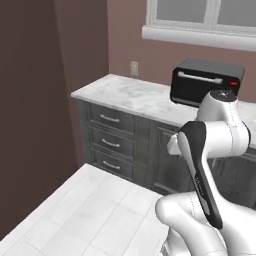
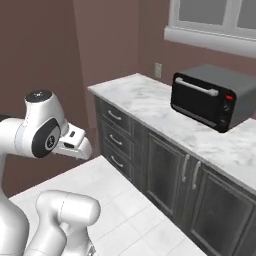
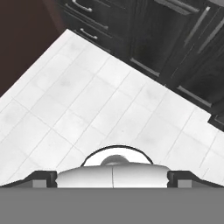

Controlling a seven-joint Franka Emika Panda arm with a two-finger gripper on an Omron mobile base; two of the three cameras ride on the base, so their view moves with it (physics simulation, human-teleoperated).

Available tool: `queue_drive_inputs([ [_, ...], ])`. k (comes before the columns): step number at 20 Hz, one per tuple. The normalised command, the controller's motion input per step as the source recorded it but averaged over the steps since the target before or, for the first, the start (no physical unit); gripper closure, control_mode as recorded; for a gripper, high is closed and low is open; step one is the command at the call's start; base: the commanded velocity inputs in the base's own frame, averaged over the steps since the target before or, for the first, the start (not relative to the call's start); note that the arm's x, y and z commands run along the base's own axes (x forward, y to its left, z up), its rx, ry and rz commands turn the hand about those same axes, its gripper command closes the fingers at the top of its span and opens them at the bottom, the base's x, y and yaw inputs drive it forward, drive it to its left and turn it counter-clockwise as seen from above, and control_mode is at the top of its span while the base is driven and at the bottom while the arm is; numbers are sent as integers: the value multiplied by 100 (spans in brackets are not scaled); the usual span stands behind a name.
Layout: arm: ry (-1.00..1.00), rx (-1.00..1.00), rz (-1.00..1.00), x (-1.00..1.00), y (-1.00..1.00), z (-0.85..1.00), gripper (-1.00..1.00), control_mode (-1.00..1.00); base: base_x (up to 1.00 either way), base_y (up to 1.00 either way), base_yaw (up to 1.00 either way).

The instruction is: Four empty soda cans are scattered around the kitchen. Gather all the cans and cluster them next to the stove for recycling.

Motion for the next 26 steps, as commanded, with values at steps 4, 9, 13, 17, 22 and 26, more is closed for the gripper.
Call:
queue_drive_inputs([
  [4, 0, 0, 0, 0, 0, 0, -100, 100, 0, 0, 50],
  [9, 0, 0, 0, 0, 0, 0, -100, 100, 0, 0, 50],
  [13, 0, 0, 0, 0, 0, 0, -100, 100, -1, 0, 50],
  [17, 0, 0, 0, 0, 0, 0, -100, 100, 0, 0, 50],
  [22, 0, 0, 0, 0, 0, 0, -100, 100, 0, 0, 50],
  [26, 0, 0, 0, 0, 0, 0, -100, 100, -1, 0, 50],
])
